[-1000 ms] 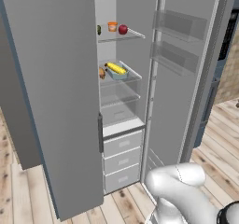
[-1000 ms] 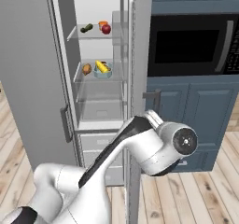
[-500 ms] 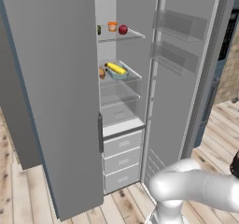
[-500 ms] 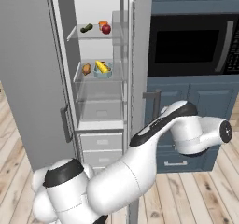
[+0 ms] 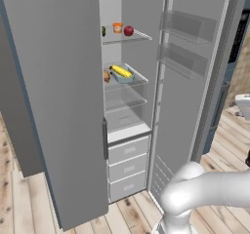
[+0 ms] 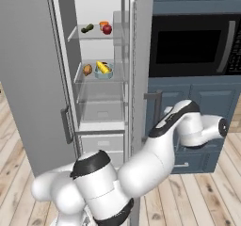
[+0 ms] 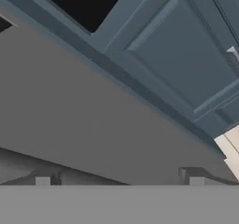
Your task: Place the tupperware on the second highest shelf of the fridge. Make space for the tupperware among the existing items by rearranging them on the shelves if needed. Close the fridge door when finished.
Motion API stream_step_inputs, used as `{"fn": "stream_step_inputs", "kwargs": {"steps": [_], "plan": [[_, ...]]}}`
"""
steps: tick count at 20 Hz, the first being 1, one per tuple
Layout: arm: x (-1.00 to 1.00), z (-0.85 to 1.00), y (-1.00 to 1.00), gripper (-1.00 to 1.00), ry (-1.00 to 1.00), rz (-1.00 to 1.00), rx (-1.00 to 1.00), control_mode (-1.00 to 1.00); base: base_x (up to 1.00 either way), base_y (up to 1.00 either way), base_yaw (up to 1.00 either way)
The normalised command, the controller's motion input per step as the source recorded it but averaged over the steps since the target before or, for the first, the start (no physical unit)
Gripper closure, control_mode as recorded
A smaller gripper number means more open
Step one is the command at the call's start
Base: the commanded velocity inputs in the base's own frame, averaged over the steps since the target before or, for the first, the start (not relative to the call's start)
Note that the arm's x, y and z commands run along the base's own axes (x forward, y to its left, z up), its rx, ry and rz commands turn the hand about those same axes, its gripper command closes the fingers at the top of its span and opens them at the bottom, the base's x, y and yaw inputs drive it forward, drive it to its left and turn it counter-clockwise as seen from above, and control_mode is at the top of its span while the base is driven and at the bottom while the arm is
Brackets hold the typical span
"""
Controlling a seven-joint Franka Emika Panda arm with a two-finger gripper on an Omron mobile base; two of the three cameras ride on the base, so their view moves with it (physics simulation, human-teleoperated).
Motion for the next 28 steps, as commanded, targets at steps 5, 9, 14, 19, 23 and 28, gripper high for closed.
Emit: {"fn": "stream_step_inputs", "kwargs": {"steps": [5, 9, 14, 19, 23, 28], "plan": [[0.21, -0.17, 0.94, -1.00, -0.05, 0.02, 0.00, -1.00, 0.00, 0.00, 0.00], [0.00, -0.04, 1.00, -1.00, -0.05, 0.04, 0.00, -1.00, 0.00, 0.00, 0.00], [0.00, -0.01, 1.00, -1.00, -0.08, 0.02, -0.03, -1.00, 0.00, 0.00, 0.00], [0.00, 0.00, 1.00, -1.00, -0.10, 0.00, -0.04, -1.00, 0.00, 0.00, 0.00], [0.00, 0.00, 1.00, -1.00, -0.11, 0.00, -0.04, -1.00, 0.00, 0.00, 0.00], [0.02, 0.00, 1.00, -1.00, -0.10, 0.00, -0.04, -1.00, 0.00, 0.00, 0.00]]}}
